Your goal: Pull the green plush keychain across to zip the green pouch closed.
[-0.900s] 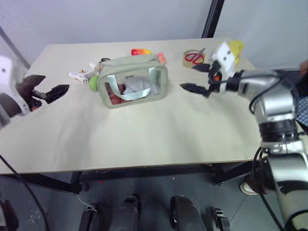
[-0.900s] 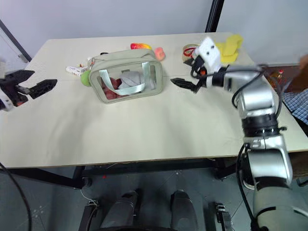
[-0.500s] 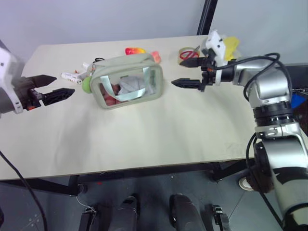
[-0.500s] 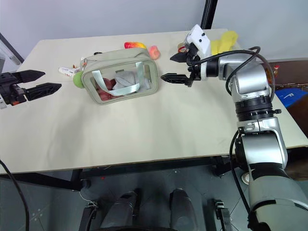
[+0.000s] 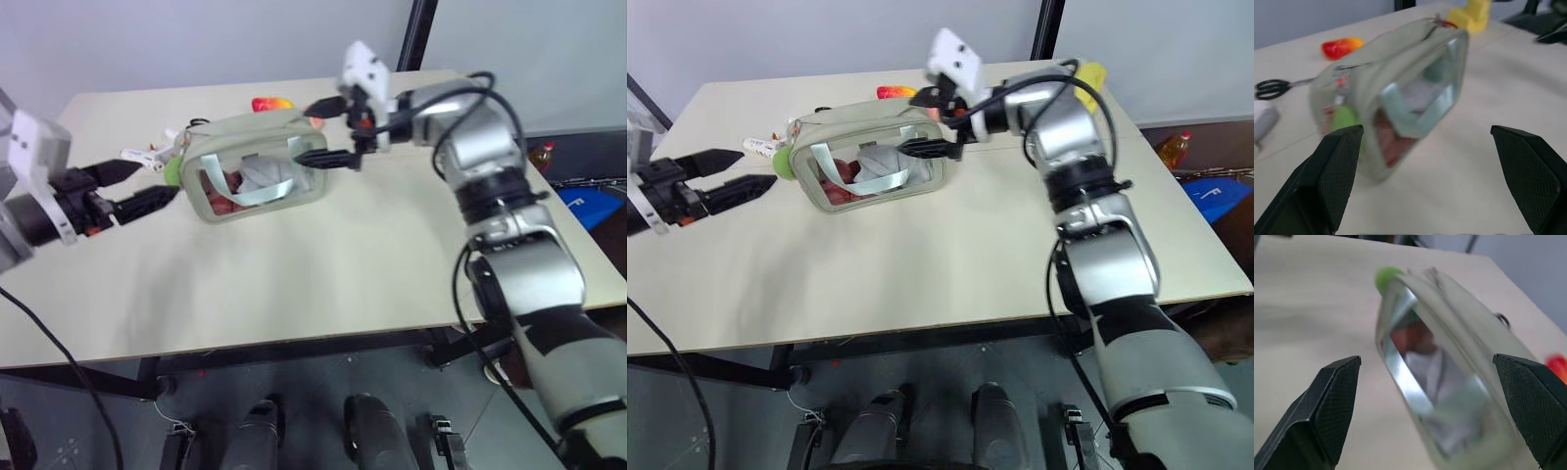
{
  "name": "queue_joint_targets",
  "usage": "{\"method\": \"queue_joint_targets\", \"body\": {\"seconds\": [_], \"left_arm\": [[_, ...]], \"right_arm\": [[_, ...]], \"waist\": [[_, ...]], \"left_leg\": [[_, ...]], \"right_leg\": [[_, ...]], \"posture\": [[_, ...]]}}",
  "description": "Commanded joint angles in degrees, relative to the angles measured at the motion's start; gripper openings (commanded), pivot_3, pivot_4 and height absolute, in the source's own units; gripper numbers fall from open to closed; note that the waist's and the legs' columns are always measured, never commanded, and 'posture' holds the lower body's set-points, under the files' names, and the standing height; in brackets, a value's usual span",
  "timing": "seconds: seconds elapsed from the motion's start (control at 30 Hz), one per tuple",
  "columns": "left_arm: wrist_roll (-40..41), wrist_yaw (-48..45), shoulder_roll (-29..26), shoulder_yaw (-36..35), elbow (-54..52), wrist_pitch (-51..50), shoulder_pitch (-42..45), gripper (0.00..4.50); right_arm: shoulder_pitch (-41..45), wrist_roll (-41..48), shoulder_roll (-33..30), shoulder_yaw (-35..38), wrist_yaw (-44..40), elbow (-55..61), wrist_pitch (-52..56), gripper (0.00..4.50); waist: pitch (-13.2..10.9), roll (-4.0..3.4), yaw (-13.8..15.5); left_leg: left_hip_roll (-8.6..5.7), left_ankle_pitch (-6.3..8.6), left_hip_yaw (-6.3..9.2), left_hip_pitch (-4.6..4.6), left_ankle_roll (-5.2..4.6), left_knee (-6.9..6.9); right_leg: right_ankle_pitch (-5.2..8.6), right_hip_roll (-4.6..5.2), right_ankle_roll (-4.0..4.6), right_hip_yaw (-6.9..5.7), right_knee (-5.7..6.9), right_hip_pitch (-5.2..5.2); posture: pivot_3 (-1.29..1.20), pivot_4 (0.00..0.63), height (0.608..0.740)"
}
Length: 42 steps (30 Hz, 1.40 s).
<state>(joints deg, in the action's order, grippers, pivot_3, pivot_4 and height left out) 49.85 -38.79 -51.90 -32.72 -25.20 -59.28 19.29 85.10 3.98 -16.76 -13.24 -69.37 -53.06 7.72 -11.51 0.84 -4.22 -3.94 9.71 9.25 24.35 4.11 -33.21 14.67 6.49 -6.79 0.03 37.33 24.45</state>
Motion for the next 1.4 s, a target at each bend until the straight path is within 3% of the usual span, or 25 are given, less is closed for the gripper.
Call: {"method": "queue_joint_targets", "body": {"seconds": [0.03, 0.27, 0.4, 0.63, 0.9, 1.07, 1.17, 1.4], "left_arm": [[3.3, 5.8, 1.6, -3.7, -4.9, -1.4, -0.7, 4.46], [9.2, 14.2, 4.9, -5.8, -10.3, -2.2, -3.4, 4.46], [11.3, 17.5, 5.3, -8.2, -11.9, -1.5, -6.2, 4.46], [8.1, 18.4, 3.6, -11.4, -8.9, 2.7, -10.4, 4.46], [5.6, 15.3, 1.6, -0.8, -2.8, 6.8, -2.0, 4.46], [6.4, 14.5, 1.2, -0.2, -3.2, 6.5, -1.7, 4.46], [7.2, 13.7, 0.9, -1.1, -3.6, 6.1, -2.6, 4.50], [7.7, 14.1, 0.6, -2.2, -3.6, 6.1, -3.3, 4.50]], "right_arm": [[4.7, -3.6, 3.3, -0.6, 2.3, -8.7, -7.7, 4.50], [9.6, -9.6, 9.5, -0.1, 12.2, -20.4, -14.5, 4.50], [11.5, -9.5, 10.4, 2.2, 15.8, -21.9, -14.6, 4.50], [9.2, -13.4, 9.0, 2.0, 23.9, -22.7, -14.8, 4.50], [8.3, -21.1, 11.0, -1.8, 28.5, -24.6, -14.5, 4.50], [7.7, -23.5, 11.7, -2.7, 26.3, -24.9, -13.8, 4.50], [7.7, -24.1, 11.7, -2.5, 26.4, -24.8, -13.7, 3.68], [7.4, -25.0, 11.2, -1.9, 28.3, -24.9, -13.3, 0.12]], "waist": [[0.0, 0.01, 0.3], [0.0, 0.04, 0.2], [0.0, 0.04, 0.1], [0.0, 0.03, 0.2], [0.0, 0.04, 0.1], [0.0, 0.04, 0.0], [0.0, 0.04, 0.0], [0.0, 0.04, 0.0]], "left_leg": [[0.01, 0.00, 0.02, 0.00, 0.00, 0.00], [-0.02, -0.08, 0.10, -0.01, 0.10, -0.06], [0.00, -0.09, 0.15, -0.01, 0.11, -0.06], [0.03, -0.09, 0.14, -0.04, 0.11, -0.03], [0.05, -0.12, 0.16, -0.06, 0.15, -0.06], [0.38, -0.12, 0.07, -0.07, 0.18, -0.03], [0.57, -0.12, 0.07, -0.09, 0.18, -0.02], [0.81, -0.12, 0.03, -0.35, 0.19, -0.02]], "right_leg": [[0.00, -0.03, 0.00, 0.00, 0.03, 0.00], [-0.05, -0.06, 0.08, -0.01, 0.08, -0.01], [-0.05, -0.11, 0.09, -0.01, 0.13, 0.01], [-0.05, -0.17, 0.13, 0.00, 0.17, 0.03], [-0.09, -0.22, 0.18, 0.01, 0.22, 0.02], [-0.14, -0.52, 0.26, 0.04, 0.22, 0.06], [-0.22, -0.70, 0.40, 0.03, 0.21, 0.07], [-0.36, -0.96, 0.65, 0.06, 0.22, -0.03]], "posture": [[0.00, 0.150, 0.740], [0.00, 0.150, 0.740], [0.00, 0.150, 0.740], [0.00, 0.150, 0.740], [0.00, 0.150, 0.740], [0.00, 0.150, 0.740], [0.00, 0.150, 0.740], [0.00, 0.150, 0.740]]}}
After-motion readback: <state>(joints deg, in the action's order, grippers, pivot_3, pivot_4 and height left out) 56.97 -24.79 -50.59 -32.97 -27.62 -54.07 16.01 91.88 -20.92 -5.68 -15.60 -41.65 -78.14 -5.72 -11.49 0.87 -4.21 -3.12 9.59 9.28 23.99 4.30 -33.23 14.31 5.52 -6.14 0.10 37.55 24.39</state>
